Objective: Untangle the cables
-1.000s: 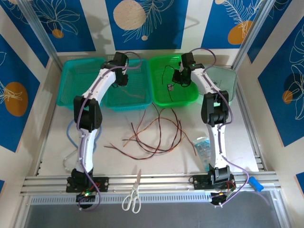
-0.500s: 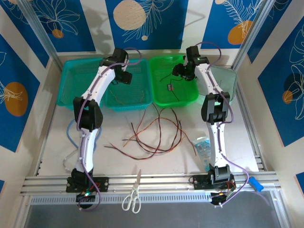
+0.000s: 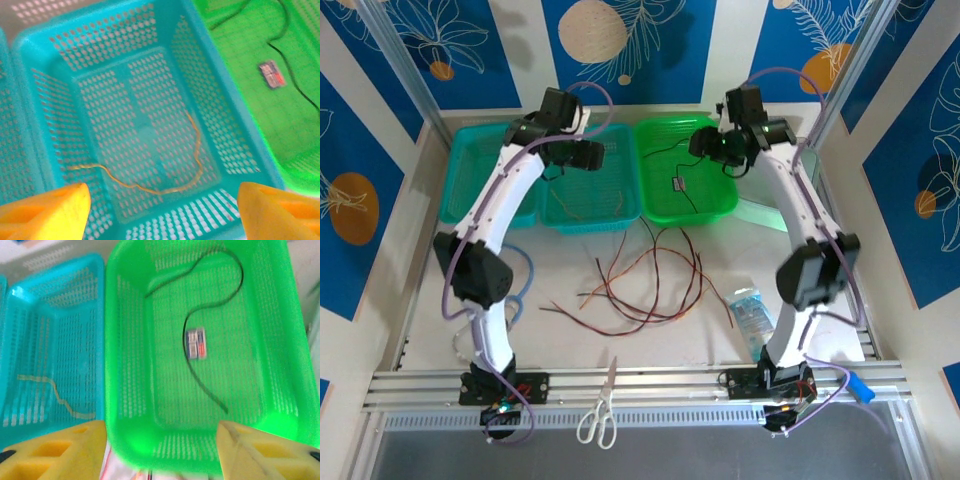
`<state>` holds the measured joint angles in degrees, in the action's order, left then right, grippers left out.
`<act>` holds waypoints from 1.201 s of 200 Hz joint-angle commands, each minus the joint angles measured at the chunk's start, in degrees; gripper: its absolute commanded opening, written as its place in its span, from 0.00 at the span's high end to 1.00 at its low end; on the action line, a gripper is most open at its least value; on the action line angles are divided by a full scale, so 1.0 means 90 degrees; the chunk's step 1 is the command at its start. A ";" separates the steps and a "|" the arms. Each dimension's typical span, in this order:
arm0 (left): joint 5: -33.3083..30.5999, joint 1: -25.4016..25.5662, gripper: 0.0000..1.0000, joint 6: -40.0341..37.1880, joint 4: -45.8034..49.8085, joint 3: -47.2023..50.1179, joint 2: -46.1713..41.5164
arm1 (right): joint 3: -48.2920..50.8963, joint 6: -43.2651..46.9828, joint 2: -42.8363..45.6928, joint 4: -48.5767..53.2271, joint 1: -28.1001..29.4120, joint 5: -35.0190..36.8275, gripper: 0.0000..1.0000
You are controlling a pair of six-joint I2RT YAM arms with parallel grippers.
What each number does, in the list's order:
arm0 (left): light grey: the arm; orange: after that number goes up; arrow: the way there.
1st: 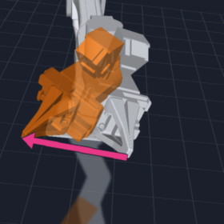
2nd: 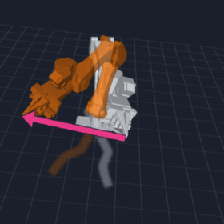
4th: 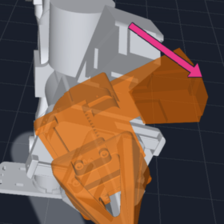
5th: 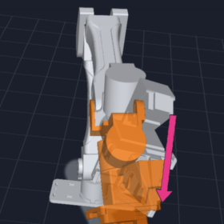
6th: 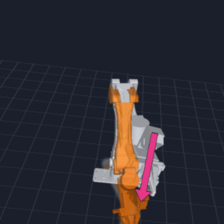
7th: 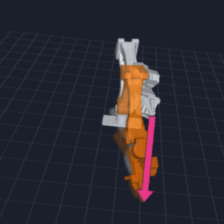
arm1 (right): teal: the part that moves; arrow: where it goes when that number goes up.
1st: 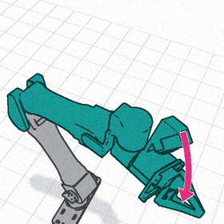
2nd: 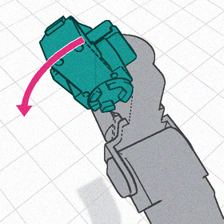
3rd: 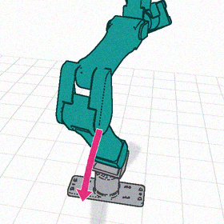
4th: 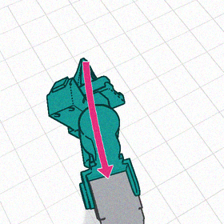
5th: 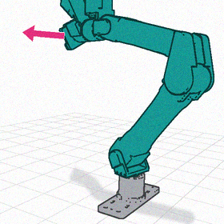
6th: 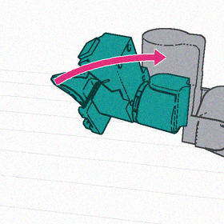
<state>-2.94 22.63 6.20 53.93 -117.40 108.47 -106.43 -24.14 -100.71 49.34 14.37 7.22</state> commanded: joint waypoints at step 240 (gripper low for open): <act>0.1701 0.1264 0.34 0.2244 -0.2260 0.6017 -0.3520 | 0.6821 -0.2084 0.2458 -0.0632 0.1372 0.1088 0.77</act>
<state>10.13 33.56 26.37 34.24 -60.07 74.91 -42.68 -45.93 -76.58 41.30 26.61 14.61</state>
